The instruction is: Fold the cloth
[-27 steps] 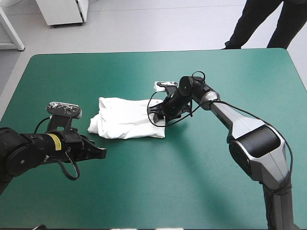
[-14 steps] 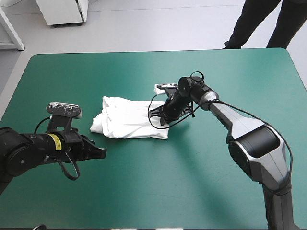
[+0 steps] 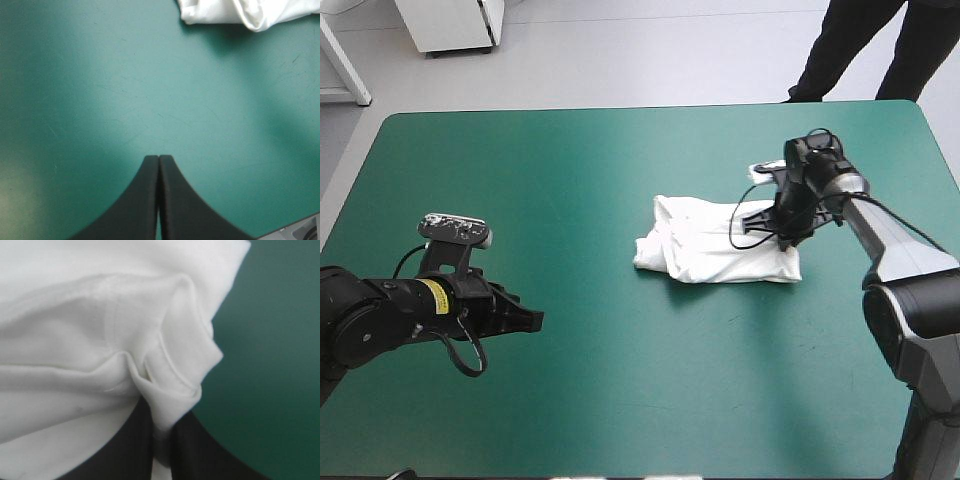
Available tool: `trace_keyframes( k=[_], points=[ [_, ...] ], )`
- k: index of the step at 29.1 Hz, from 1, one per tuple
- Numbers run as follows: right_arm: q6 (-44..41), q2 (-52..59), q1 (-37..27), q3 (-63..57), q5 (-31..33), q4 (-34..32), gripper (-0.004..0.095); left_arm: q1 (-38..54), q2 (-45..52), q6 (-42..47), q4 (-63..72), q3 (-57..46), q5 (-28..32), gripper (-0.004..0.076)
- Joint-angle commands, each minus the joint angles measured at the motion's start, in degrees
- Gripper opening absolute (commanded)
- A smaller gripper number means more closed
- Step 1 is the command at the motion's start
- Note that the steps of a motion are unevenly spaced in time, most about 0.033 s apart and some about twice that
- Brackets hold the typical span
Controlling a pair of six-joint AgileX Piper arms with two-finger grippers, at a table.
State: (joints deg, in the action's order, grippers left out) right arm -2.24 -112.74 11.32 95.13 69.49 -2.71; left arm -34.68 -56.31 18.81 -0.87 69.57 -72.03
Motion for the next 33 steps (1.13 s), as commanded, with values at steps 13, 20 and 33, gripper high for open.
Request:
trace_keyframes(
  k=[13,20,33],
  points=[
    [4.3,8.3,-27.9,-2.5,-1.1,-7.4,-0.0016,0.0,0.6,-0.5,-0.3,1.5,-1.0,-0.0022],
    [4.3,8.3,-36.3,-2.5,-2.4,-9.2,-0.0016,0.0,0.6,-0.5,-0.1,1.5,-1.0,-0.0022],
    [4.3,8.3,-41.2,-2.5,-2.9,-4.7,0.004,0.0,0.6,-0.5,-0.3,1.5,-1.1,-0.0022]
  ],
)
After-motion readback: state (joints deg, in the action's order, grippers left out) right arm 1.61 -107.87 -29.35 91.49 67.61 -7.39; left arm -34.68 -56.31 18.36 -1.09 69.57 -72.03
